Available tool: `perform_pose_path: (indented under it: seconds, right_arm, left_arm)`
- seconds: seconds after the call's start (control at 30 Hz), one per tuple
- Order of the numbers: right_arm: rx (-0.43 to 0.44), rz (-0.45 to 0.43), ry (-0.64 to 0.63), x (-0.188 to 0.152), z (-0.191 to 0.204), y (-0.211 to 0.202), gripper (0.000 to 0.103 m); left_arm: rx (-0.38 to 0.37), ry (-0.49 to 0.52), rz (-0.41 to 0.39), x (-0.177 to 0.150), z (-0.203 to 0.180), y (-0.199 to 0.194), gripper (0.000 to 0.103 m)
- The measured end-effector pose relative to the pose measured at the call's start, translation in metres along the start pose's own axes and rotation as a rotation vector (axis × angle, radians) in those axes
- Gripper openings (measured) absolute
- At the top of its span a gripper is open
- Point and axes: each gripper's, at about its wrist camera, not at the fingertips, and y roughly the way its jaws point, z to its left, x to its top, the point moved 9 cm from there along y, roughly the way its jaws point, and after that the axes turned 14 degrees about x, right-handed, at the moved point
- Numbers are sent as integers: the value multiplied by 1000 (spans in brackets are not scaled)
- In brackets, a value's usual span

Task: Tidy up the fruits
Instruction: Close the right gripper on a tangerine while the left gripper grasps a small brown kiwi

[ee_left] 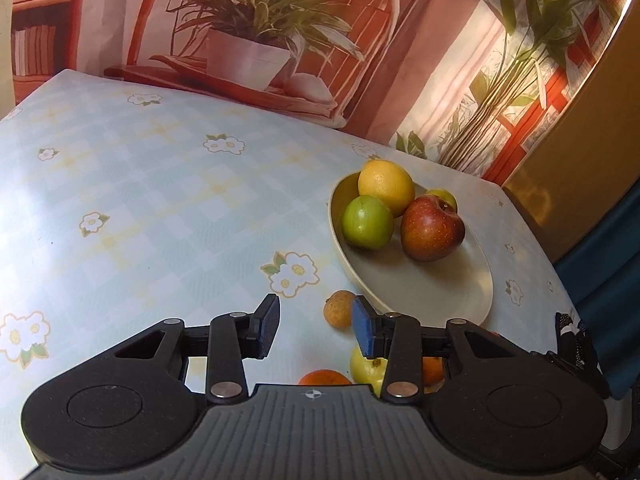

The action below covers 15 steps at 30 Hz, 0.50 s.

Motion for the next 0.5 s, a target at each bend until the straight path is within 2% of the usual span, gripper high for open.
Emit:
perform_pose_path:
  seconds: [0.03, 0.13, 0.33, 0.5]
  right_arm:
    - [1, -1, 1, 0, 0, 0, 36]
    - [5, -3, 4, 1, 0, 0, 36]
    - [10, 1, 10, 0, -1, 1, 36]
    - [13, 1, 14, 0, -1, 1, 36]
  left_arm:
    - [-4, 27, 5, 1, -3, 4, 35]
    - [-27, 66, 23, 2, -12, 13, 35]
    - [-87, 48, 71, 2, -22, 22, 35]
    - [-77, 78, 101, 0, -27, 34, 35]
